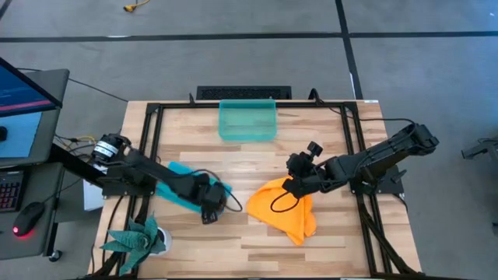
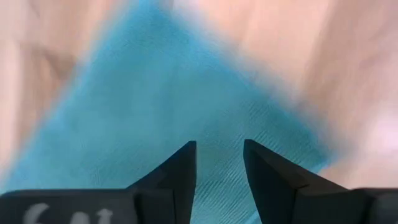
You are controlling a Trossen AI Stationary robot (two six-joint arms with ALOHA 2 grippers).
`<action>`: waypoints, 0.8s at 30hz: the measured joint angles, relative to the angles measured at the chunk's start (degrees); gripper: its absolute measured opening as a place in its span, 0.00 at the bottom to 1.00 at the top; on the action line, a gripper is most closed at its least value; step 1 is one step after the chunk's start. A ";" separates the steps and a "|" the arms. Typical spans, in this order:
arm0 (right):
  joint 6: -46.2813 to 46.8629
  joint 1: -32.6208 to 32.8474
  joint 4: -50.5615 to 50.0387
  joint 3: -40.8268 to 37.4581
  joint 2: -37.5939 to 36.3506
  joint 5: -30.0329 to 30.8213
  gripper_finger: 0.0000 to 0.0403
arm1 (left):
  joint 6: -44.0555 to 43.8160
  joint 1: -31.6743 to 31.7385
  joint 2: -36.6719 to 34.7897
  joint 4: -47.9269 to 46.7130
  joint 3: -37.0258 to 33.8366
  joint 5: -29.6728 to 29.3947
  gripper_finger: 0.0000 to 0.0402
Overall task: Roll microfiber towels into tight, uniform cylinder then place into a basket
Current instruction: Fold the blue microfiber cloth
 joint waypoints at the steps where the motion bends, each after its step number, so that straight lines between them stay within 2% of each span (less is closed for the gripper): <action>1: 0.07 -0.31 0.00 0.01 0.00 -0.05 0.33 | -1.13 -1.01 -0.72 -0.72 0.89 -2.54 0.29; 4: 0.26 -0.87 0.01 0.01 0.00 -0.16 0.33 | -3.58 -3.34 -1.01 -4.56 1.91 -9.91 0.27; 7: 0.26 -0.95 0.21 0.00 0.00 -0.20 0.33 | -5.95 -4.12 -1.14 -5.06 2.33 -13.39 0.26; 13: 0.26 -0.95 0.21 0.01 0.00 -0.31 0.33 | -22.00 -1.57 -1.13 -20.57 2.28 -17.94 0.25; 17: 0.32 -0.89 0.21 0.00 0.00 -0.31 0.33 | -34.35 1.17 -1.21 -26.56 0.40 -17.46 0.25; 20: 0.57 -0.59 0.21 0.01 0.10 -0.33 0.33 | -37.53 3.30 -1.21 -26.29 -1.54 -14.00 0.25; 24: 0.87 -0.42 0.23 0.01 0.33 -0.37 0.33 | -41.15 5.78 -1.21 -23.88 -4.67 -12.81 0.25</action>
